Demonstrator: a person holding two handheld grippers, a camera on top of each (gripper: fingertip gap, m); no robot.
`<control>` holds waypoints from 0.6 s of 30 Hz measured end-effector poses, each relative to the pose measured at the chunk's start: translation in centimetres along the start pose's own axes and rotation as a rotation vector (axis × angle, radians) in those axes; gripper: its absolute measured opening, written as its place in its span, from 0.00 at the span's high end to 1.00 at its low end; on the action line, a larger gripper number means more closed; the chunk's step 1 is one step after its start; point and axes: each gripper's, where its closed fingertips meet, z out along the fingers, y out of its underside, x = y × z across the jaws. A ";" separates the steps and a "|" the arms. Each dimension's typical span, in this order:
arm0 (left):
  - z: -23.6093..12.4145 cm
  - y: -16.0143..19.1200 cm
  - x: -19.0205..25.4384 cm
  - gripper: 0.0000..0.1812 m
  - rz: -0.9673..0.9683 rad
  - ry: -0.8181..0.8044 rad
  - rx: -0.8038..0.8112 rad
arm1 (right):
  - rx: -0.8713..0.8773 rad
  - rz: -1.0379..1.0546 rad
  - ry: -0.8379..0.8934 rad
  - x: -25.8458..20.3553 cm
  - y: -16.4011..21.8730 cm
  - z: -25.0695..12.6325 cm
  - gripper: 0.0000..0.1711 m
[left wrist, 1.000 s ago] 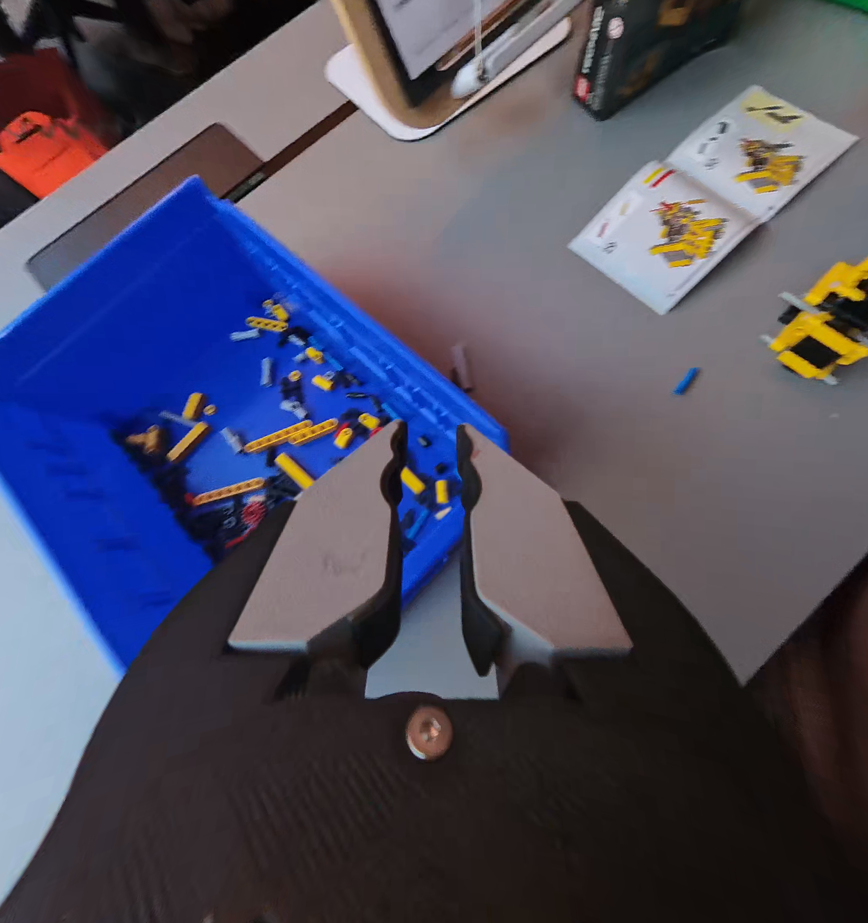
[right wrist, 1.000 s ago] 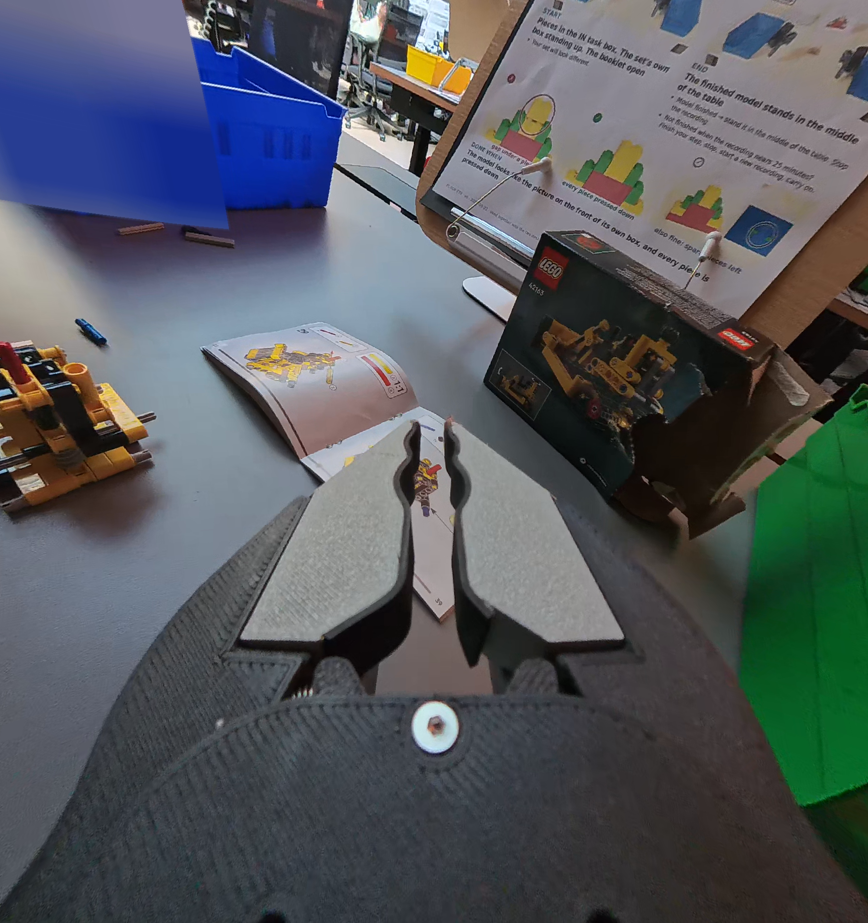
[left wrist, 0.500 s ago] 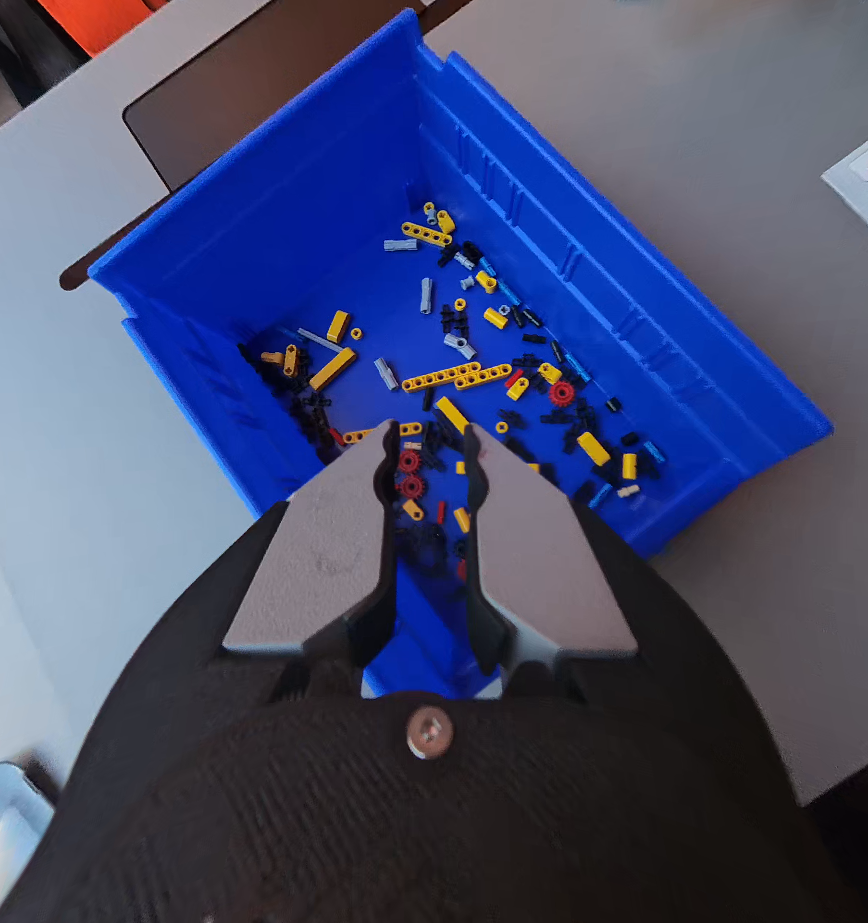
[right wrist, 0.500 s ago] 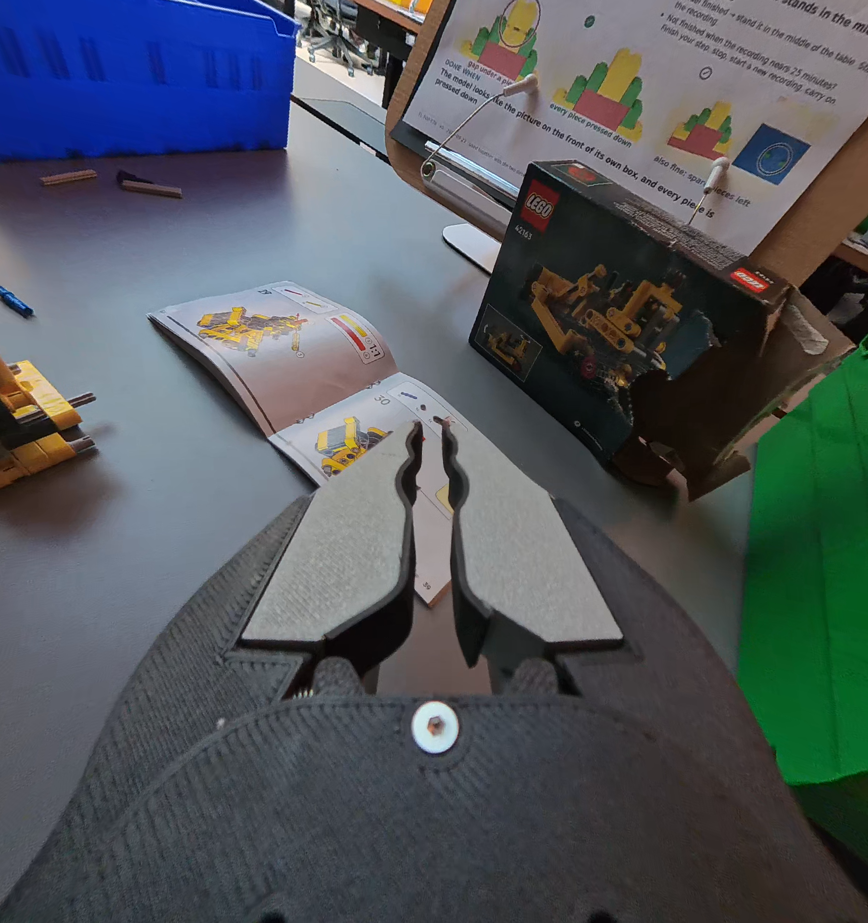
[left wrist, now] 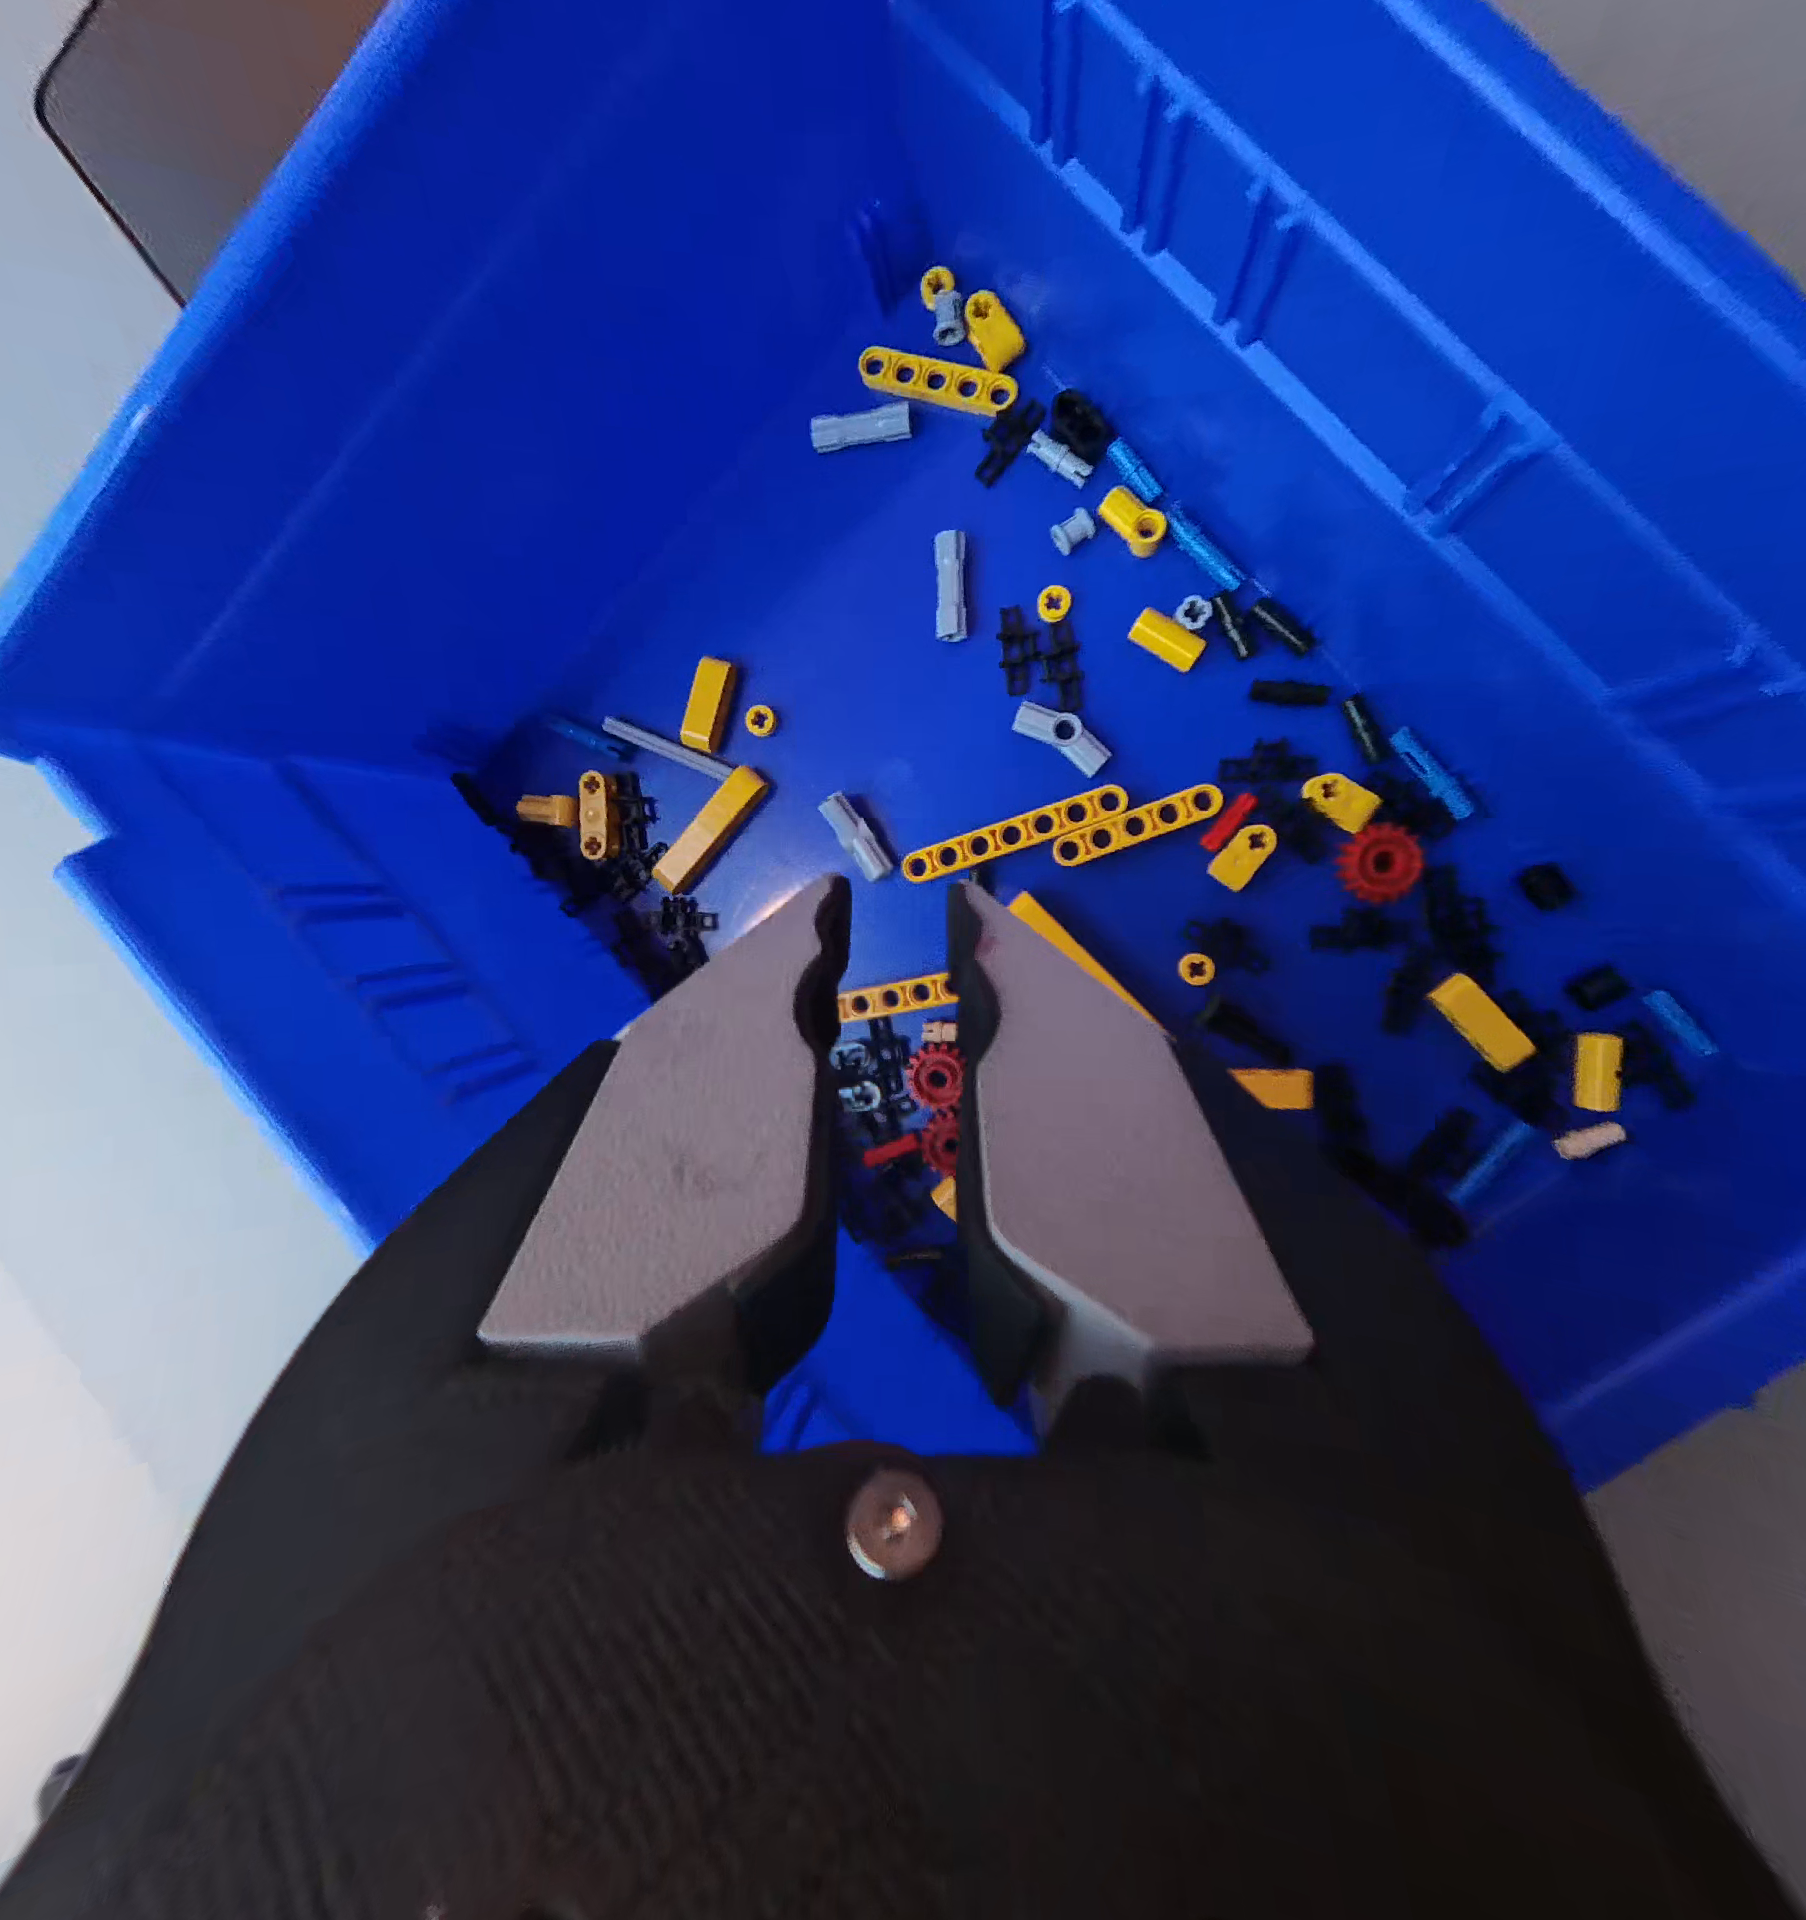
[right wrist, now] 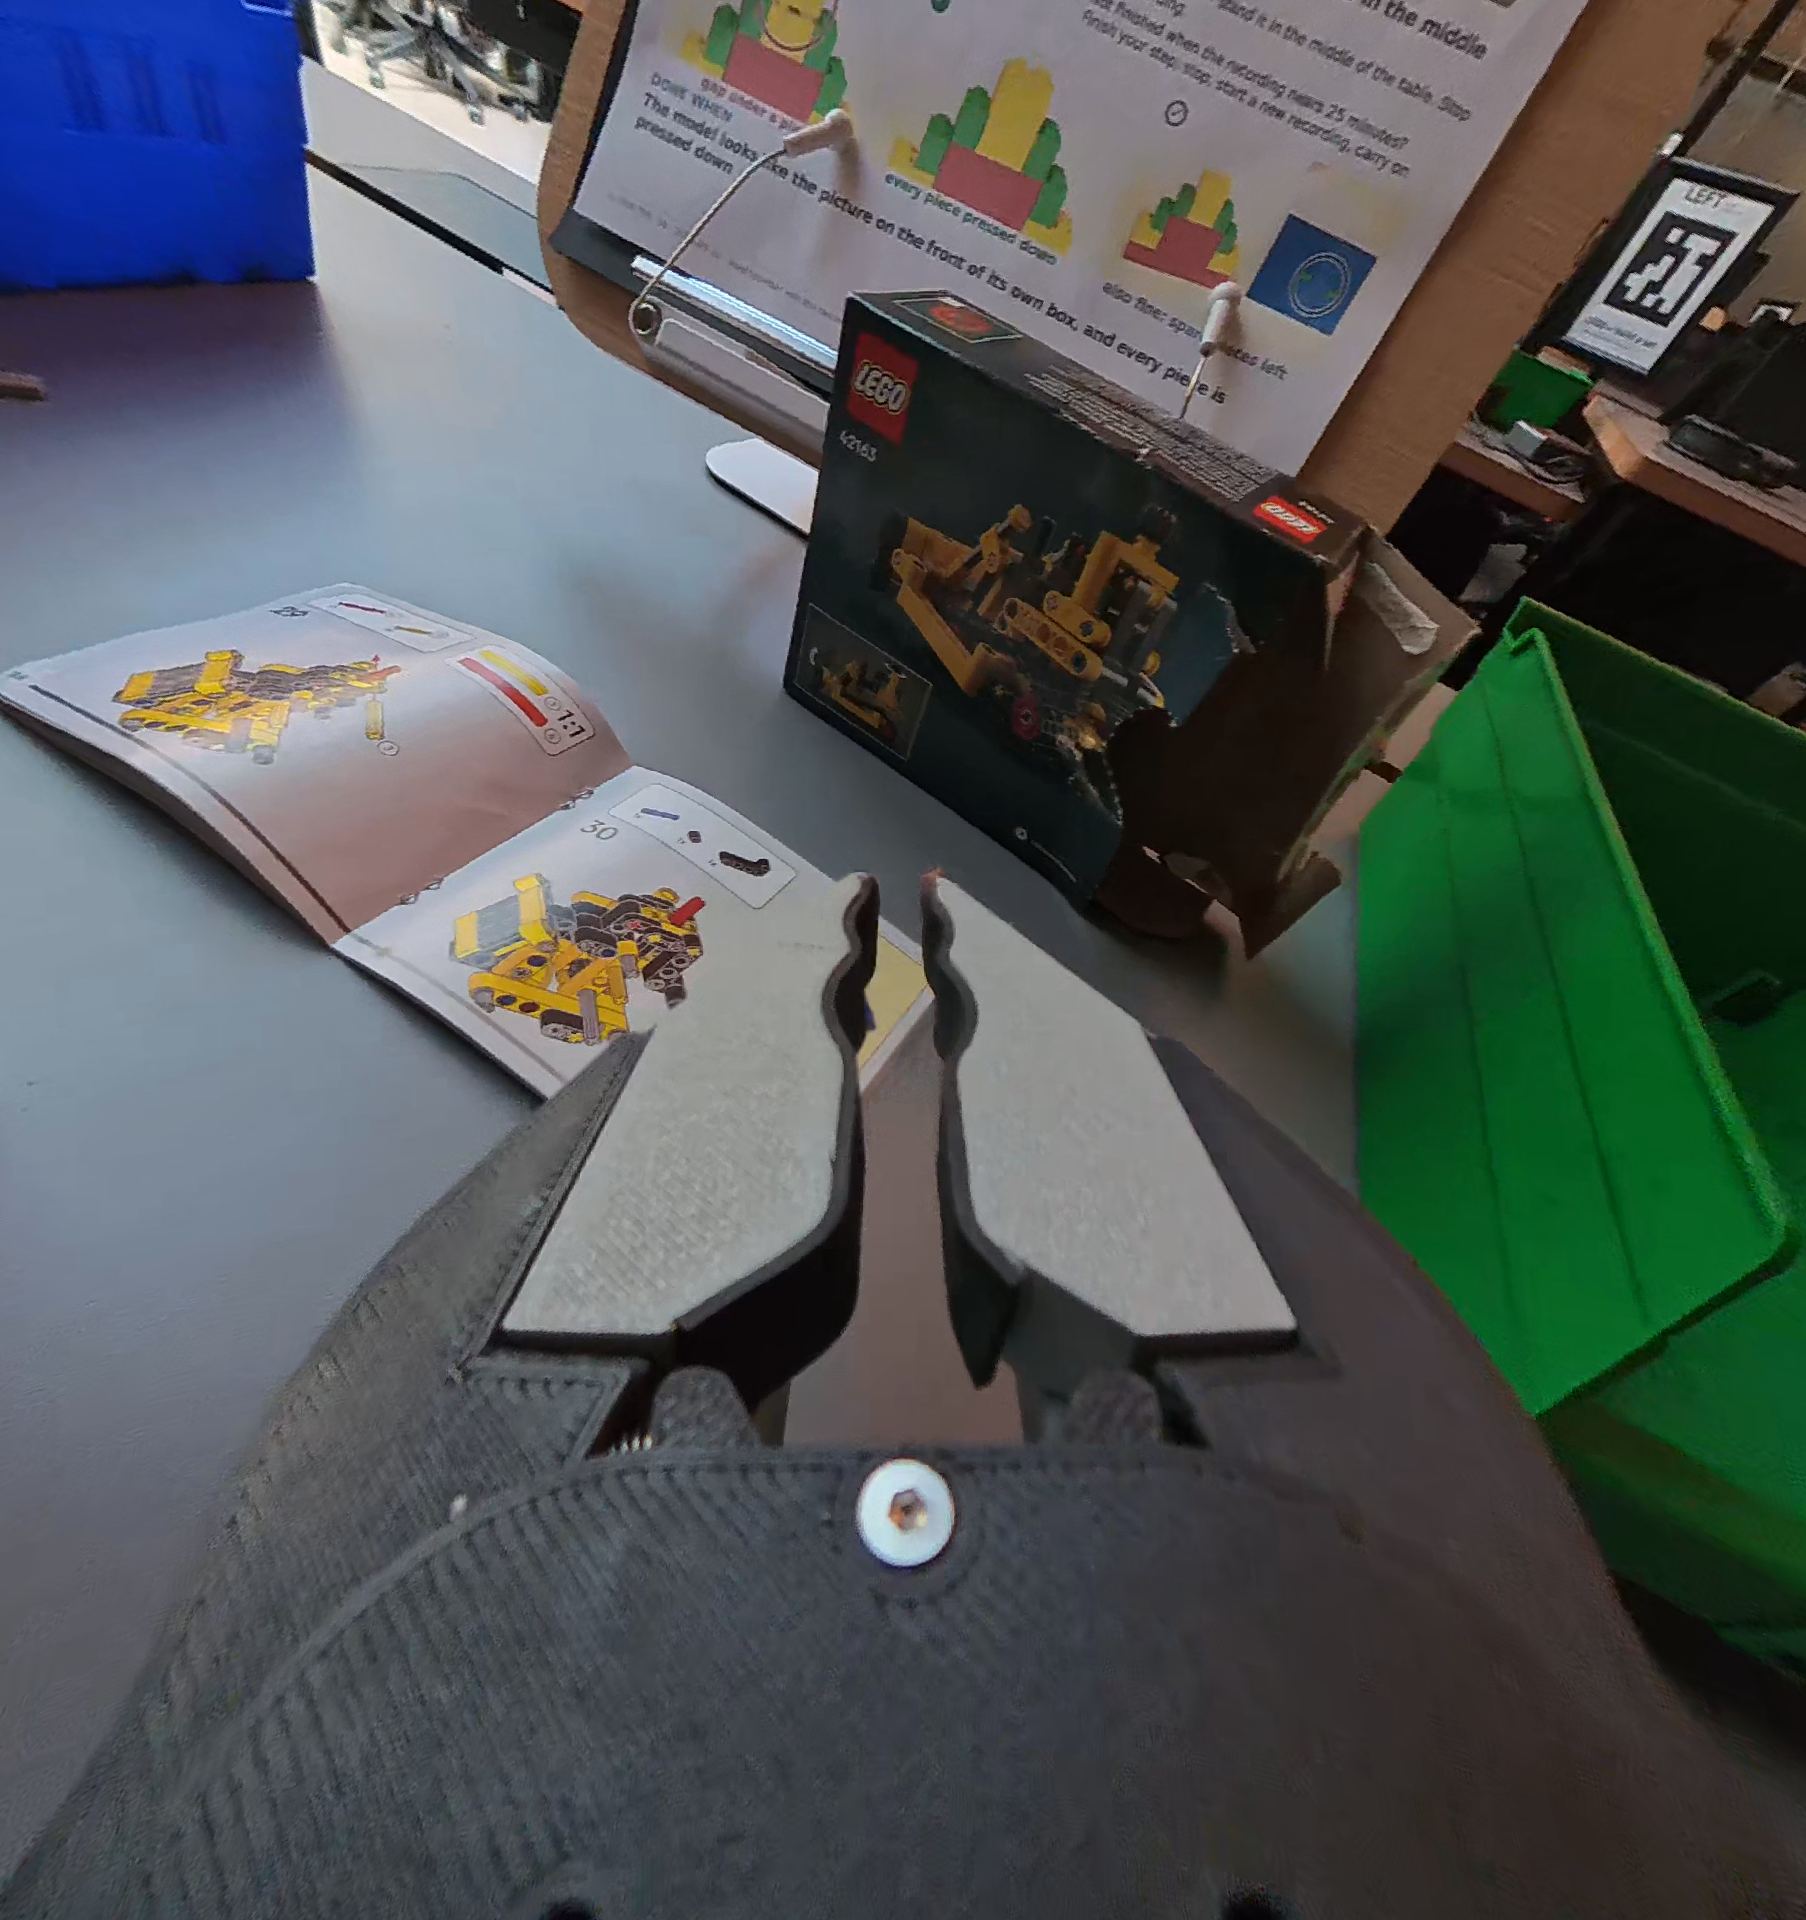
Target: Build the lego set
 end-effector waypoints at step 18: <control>1.4 -2.3 3.7 0.92 0.000 0.097 0.156 | 0.017 0.073 0.015 1.4 -0.1 0.6 0.96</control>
